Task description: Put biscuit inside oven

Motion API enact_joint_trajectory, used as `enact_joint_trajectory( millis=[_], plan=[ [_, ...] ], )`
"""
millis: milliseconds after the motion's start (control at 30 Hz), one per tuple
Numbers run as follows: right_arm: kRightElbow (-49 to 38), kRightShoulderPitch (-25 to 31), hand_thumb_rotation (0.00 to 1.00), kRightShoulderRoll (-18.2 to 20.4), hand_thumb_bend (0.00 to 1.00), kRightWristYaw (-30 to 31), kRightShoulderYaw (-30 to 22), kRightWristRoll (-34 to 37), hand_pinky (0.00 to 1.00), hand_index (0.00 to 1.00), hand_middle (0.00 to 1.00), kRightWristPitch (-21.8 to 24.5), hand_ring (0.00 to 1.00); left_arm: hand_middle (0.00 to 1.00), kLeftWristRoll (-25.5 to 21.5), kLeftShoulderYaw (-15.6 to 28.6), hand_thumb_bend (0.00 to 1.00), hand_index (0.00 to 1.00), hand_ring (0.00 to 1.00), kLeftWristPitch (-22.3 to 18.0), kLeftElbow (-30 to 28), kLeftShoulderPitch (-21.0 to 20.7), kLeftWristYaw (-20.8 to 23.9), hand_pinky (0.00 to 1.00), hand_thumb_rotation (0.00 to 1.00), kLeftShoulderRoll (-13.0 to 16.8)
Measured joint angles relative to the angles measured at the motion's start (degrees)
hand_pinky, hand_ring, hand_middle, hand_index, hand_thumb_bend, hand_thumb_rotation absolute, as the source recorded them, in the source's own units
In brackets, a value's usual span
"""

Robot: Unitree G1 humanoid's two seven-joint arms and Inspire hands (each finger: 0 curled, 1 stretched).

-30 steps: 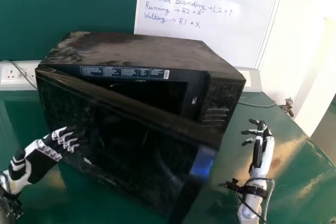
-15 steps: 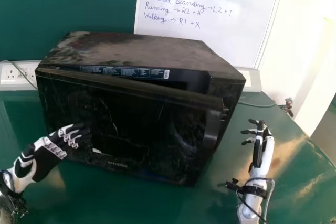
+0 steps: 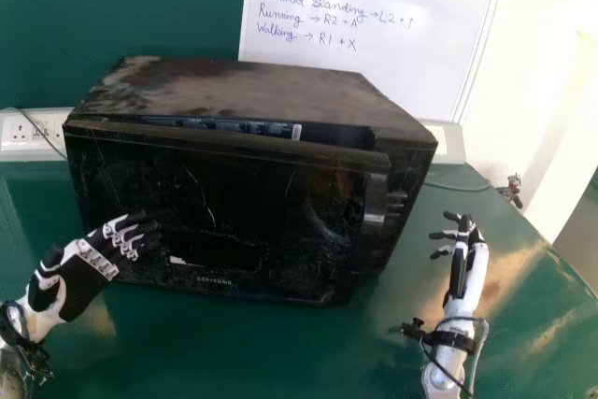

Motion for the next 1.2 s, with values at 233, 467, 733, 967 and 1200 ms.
enact_joint_trajectory(
  millis=[233,467,733,967,1200],
  plan=[
    [-0.07,0.11,1.00,0.00,0.72,0.29,-0.01,0.00,0.24,0.61,0.39,-0.02,0.29,1.00,0.58,0.03,0.00,1.00,0.94,1.45,-2.32,0.70,4.15,0.56,0.00,-0.40],
    [-0.09,0.21,1.00,-0.04,0.68,-1.46,0.18,-1.12,0.24,0.61,0.38,-0.31,0.29,1.00,4.04,-0.50,0.00,1.00,1.00,0.91,-5.88,2.17,16.08,0.72,0.00,-4.46],
    [-0.03,0.19,1.00,-0.04,0.67,-1.43,0.12,-1.28,0.24,0.62,0.38,-0.51,0.28,1.00,6.40,-4.10,0.11,1.00,1.00,1.82,-6.62,2.03,20.76,0.76,0.00,-6.91],
    [-0.04,0.20,1.00,-0.12,0.70,0.24,-0.23,-0.21,0.24,0.62,0.38,-0.52,0.29,1.00,7.22,-6.36,0.22,1.00,1.00,4.41,-9.77,2.83,24.58,0.99,0.00,-7.79],
    [-0.10,0.35,1.00,-0.07,0.71,2.52,-0.77,0.87,0.24,0.62,0.38,-0.48,0.30,1.00,8.56,-8.07,0.35,1.00,1.00,5.15,-11.07,2.85,27.74,1.00,0.00,-8.97]
  ],
)
